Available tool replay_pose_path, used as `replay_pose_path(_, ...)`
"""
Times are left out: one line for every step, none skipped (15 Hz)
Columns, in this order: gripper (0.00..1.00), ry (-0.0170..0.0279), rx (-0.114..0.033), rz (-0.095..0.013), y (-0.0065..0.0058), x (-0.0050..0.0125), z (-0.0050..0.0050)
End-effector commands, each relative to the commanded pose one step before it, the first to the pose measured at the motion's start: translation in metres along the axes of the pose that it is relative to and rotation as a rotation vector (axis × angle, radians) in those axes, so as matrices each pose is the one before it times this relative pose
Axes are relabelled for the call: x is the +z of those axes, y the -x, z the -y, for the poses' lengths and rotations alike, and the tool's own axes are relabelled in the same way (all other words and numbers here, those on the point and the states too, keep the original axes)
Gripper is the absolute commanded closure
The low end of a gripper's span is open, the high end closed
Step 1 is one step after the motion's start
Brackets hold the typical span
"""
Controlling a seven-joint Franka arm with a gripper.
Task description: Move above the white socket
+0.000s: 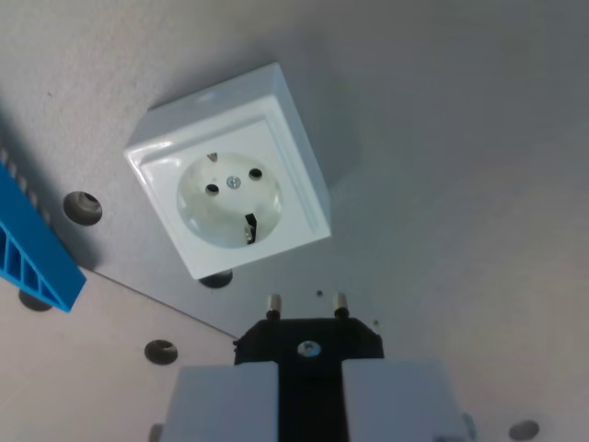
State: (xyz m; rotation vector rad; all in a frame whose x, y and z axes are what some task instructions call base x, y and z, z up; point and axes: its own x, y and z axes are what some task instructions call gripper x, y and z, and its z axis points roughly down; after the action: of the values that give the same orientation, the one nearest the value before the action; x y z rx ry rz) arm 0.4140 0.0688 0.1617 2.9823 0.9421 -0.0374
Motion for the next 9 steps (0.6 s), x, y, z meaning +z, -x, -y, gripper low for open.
replay_pose_path(1.0,0.04374,-0.2003,-0.0919,0.00107,0.01683,0.0059)
replay_pose_path(1.0,0.00254,-0.0131,-0.0006,-0.00012,0.0036,0.00184)
replay_pose_path(1.0,0.00415,-0.0076,-0.001,-0.00006,0.00341,0.00178)
replay_pose_path(1.0,0.00093,-0.0082,0.0026,0.0,0.00322,0.00172)
replay_pose_path(1.0,0.00381,-0.0068,0.0002,0.0,0.00303,0.00168)
replay_pose_path(1.0,0.00093,-0.0053,0.0008,0.0,0.00285,0.00166)
replay_pose_path(1.0,0.00231,-0.0019,0.0019,0.0,0.0027,0.00163)
replay_pose_path(1.0,0.00193,-0.0047,0.0001,0.00002,0.00256,0.0016)
replay_pose_path(1.0,0.00318,0.0007,-0.0012,0.0,0.00242,0.00153)
